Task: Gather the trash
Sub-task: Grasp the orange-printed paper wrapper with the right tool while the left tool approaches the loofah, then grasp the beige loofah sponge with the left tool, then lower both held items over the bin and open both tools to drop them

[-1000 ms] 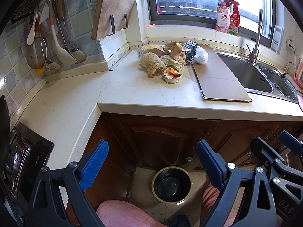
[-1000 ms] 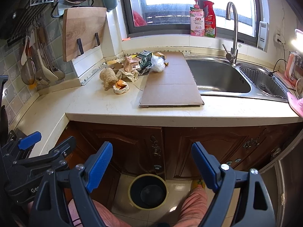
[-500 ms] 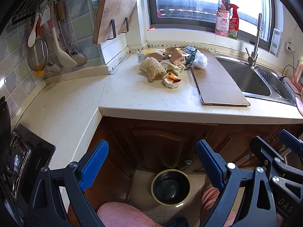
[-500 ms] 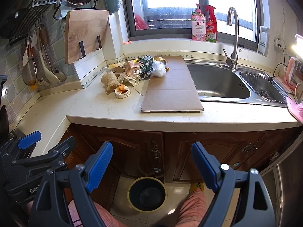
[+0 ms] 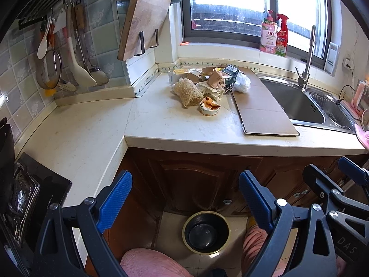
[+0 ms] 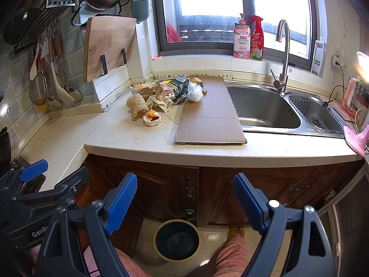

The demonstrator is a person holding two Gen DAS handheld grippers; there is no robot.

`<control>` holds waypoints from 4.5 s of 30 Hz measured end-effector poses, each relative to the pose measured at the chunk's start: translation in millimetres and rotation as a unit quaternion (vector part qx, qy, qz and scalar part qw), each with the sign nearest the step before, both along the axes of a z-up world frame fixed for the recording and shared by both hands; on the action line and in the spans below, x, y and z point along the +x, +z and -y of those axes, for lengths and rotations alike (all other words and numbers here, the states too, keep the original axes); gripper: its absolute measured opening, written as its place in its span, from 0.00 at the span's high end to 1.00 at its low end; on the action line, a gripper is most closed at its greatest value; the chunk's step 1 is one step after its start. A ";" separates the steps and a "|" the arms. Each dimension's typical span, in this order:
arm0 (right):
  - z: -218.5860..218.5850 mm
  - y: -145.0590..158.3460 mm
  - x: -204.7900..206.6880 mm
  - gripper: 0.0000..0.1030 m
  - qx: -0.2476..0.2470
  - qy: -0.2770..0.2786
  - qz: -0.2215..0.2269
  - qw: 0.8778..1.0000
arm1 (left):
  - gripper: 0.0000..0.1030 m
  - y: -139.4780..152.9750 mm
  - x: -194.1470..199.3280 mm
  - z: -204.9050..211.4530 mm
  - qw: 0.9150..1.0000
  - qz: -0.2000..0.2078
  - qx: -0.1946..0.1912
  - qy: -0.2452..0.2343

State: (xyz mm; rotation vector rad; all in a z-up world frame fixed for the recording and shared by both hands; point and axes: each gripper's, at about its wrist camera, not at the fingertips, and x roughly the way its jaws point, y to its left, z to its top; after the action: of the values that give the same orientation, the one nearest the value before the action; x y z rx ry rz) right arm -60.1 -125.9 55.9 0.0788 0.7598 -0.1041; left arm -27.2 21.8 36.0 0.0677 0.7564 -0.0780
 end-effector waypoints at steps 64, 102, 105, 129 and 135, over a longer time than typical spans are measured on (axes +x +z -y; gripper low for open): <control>21.6 -85.3 282.9 0.50 0.036 0.125 -0.059 0.990 | 0.28 -64.3 331.7 14.7 0.989 -0.126 -0.067 -0.032; 9.6 -53.5 124.2 0.50 0.084 0.124 -0.049 0.988 | 0.68 -31.4 106.1 -6.6 0.994 -0.043 -0.083 -0.056; 5.1 -62.6 107.5 0.50 0.070 0.121 -0.057 0.989 | 0.67 -43.7 86.9 -10.5 0.993 -0.048 -0.098 -0.047; 4.0 -229.1 71.4 0.50 0.071 0.084 -0.203 0.973 | 0.67 -220.6 56.8 7.8 0.977 -0.201 -0.068 -0.025; 6.4 -264.5 80.3 0.50 0.087 0.081 -0.230 0.966 | 0.67 -264.1 62.5 10.9 0.967 -0.242 -0.073 -0.028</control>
State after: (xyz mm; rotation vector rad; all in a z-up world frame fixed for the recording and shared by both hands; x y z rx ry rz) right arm 20.2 -132.3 -208.5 0.1634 1.2356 0.1051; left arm 35.4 10.9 -228.1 -0.0741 1.2350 -0.2087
